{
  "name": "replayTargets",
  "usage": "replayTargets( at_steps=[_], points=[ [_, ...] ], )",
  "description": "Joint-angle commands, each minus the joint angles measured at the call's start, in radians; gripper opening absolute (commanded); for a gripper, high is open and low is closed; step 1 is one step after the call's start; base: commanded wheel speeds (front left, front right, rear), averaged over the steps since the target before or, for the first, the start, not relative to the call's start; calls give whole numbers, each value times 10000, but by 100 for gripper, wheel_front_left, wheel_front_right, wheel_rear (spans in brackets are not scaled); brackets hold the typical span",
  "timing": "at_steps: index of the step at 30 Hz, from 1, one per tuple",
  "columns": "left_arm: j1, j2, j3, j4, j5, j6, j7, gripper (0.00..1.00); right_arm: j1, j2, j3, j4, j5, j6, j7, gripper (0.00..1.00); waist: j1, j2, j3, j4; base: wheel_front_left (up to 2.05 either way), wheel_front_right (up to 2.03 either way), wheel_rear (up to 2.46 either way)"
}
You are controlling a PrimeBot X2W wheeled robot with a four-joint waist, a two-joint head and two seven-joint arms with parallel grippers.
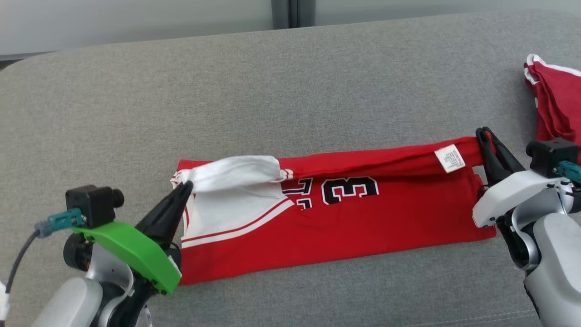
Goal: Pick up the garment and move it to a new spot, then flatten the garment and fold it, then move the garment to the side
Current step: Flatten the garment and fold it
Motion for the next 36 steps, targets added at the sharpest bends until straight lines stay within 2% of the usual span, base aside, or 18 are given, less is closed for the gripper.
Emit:
replayTargets(
  at_steps=[1,6,9,10,11,12,13,14,19,24,31,36],
  points=[
    [335,-54,-37,-92,-66,54,-102,0,287,112,-148,-224,-113,-6,87,0,0,0,-140,153,0,0,0],
    [1003,-263,-301,50,-50,143,-314,0,893,424,-653,-793,-426,-6,321,0,0,0,-147,236,0,0,0],
    [1180,-573,-490,512,-71,64,-504,0,1155,600,-873,-991,-593,-6,442,0,0,0,-150,269,0,0,0],
    [1203,-661,-539,715,-52,58,-566,0,1236,649,-923,-1048,-644,-6,455,4,0,0,-149,270,0,0,0],
    [1193,-718,-554,872,34,72,-670,0,1296,700,-982,-1084,-687,-6,478,27,0,0,-143,268,0,0,0],
    [1171,-802,-560,1068,105,114,-837,35,1354,771,-1055,-1127,-714,-6,460,50,0,0,-134,262,0,0,0],
    [1151,-868,-567,1199,168,136,-987,91,1389,833,-1133,-1174,-761,-6,385,100,0,0,-130,252,0,0,0],
    [1138,-944,-562,1379,256,179,-1140,100,1477,894,-1182,-1221,-817,-6,349,100,0,0,-128,240,0,0,0],
    [1231,-1218,-318,1742,474,336,-1988,100,1971,1274,-1614,-1538,-887,-6,87,100,0,0,-153,182,0,0,0],
    [1305,-1411,-194,1784,997,780,-2921,100,2558,1666,-2301,-1895,-992,-6,-106,100,0,0,-223,125,0,0,0],
    [994,-1682,-235,1731,1746,1333,-3642,100,2980,1676,-2804,-2243,-1222,-6,599,100,0,0,-355,121,0,0,0],
    [964,-1935,-84,1788,1924,1710,-3931,100,3133,1517,-2692,-2222,-1145,-6,1495,100,0,0,-469,204,0,0,0]
  ],
)
